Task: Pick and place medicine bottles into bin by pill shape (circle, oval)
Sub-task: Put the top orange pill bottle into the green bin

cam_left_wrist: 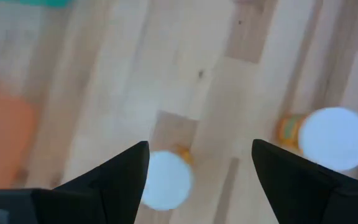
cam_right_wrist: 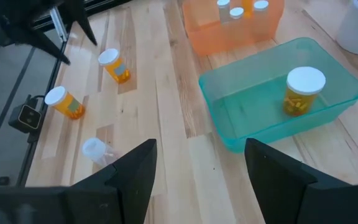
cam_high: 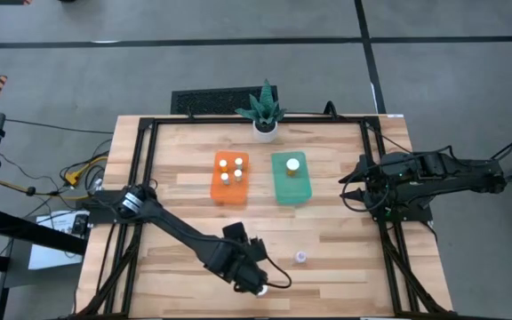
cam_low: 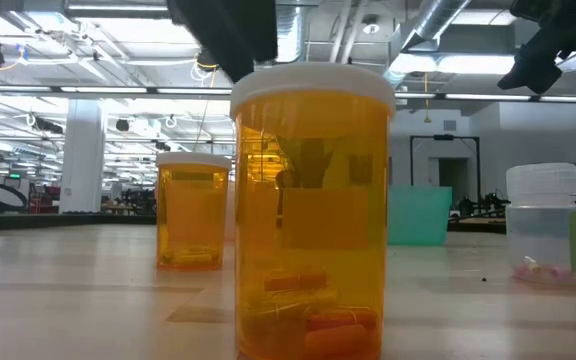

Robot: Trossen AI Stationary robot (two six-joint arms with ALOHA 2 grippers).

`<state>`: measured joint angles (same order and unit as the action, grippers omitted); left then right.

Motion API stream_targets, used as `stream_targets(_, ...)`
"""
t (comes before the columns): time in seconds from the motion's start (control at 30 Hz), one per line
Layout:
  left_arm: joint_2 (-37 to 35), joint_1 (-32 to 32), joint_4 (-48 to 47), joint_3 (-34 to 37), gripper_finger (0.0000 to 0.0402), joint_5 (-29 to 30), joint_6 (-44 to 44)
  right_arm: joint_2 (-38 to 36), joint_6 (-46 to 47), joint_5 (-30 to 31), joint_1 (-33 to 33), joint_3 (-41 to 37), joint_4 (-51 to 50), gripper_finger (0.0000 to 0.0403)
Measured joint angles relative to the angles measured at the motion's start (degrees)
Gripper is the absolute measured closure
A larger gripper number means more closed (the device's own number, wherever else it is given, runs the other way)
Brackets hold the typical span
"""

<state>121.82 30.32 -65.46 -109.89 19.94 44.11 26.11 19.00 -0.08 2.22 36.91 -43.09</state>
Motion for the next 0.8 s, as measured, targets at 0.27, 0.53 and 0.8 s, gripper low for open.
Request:
stream_targets(0.27, -3.5, 0.9, -1.2, 4.5, 0.0123, 2.1, 2.4, 0.0, 0.1, 0.0, 0.0, 0.0, 0.0, 0.0148)
stream_targets(0.53, -21.5, 0.6, 7.1, 22.1, 0.0123, 7.8, 6.9, 0.0, 0.7, 2.7, -0.1, 0.0, 0.2, 0.0148)
stream_targets(0.8, -33.2, 0.1, 36.7, 44.1, 0.0123, 6.2, 2.4, 0.0, 3.5, 4.3, -0.1, 0.0, 0.2, 0.0148)
